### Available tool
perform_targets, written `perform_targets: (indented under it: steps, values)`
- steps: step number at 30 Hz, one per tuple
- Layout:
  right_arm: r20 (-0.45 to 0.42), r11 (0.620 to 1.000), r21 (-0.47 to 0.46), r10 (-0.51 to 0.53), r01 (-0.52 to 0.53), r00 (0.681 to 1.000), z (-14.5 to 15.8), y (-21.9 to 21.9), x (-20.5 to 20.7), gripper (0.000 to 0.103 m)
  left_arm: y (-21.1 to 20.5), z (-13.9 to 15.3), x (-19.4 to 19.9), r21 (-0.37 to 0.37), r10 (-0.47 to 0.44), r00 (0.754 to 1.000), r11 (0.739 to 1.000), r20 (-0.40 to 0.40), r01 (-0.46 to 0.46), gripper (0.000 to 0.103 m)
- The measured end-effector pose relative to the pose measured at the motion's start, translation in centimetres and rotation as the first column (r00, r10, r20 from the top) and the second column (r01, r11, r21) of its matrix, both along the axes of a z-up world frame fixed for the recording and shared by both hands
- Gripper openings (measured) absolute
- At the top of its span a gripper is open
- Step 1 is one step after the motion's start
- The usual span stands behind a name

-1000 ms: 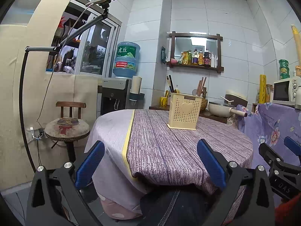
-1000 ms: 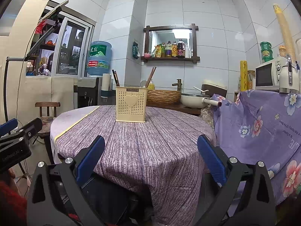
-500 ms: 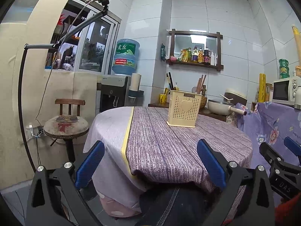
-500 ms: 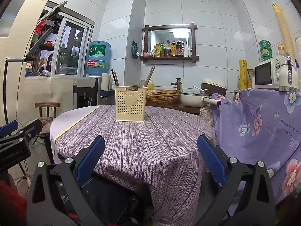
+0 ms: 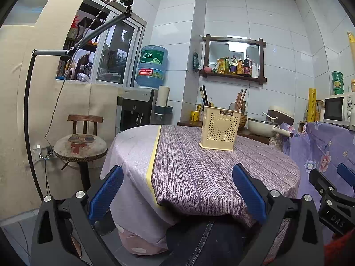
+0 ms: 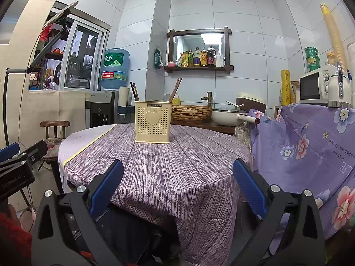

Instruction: Organize utensils

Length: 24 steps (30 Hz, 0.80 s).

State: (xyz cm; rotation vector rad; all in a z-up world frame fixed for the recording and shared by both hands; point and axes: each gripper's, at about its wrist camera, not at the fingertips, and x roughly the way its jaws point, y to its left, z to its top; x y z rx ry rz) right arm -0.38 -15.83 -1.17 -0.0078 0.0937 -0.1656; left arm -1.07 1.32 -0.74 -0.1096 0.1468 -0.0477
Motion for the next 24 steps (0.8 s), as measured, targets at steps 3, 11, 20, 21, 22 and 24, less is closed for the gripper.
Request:
perform_targets:
  steps: [3, 11, 20, 21, 22, 24]
  values:
    - [-0.001, 1.0, 0.0, 0.0, 0.0, 1.0, 0.0, 0.03, -0.01, 0.097, -0.02, 0.05, 0.03, 0.0, -0.004, 1.0, 1.0, -0.002, 0.004, 0.097]
    - [-0.001, 1.0, 0.001, 0.001, -0.001, 1.0, -0.01, -0.03, 0.01, 0.097, 0.01, 0.06, -0.03, 0.0, 0.005, 1.0, 1.0, -0.003, -0.005, 0.097]
    - [-0.002, 1.0, 0.002, -0.001, 0.001, 1.0, -0.07, -0.01, 0.0, 0.097, 0.32, 0.19, -0.07, -0.007, 0.012, 1.0, 1.0, -0.009, -0.012, 0.098]
    - [-0.002, 1.0, 0.002, -0.001, 0.001, 1.0, -0.06, -0.03, 0.01, 0.097, 0.37, 0.2, -0.09, -0.008, 0.013, 1.0, 1.0, -0.01, -0.014, 0.098]
    - [-0.002, 1.0, 0.002, 0.0, 0.0, 1.0, -0.06, -0.04, -0.01, 0.097, 0.38, 0.24, -0.05, -0.01, 0.015, 1.0, 1.0, -0.011, -0.015, 0.098]
    - [-0.002, 1.0, 0.002, 0.0, 0.0, 1.0, -0.05, -0.05, 0.0, 0.097, 0.37, 0.22, 0.03, -0.011, 0.014, 1.0, 1.0, -0.014, -0.014, 0.098]
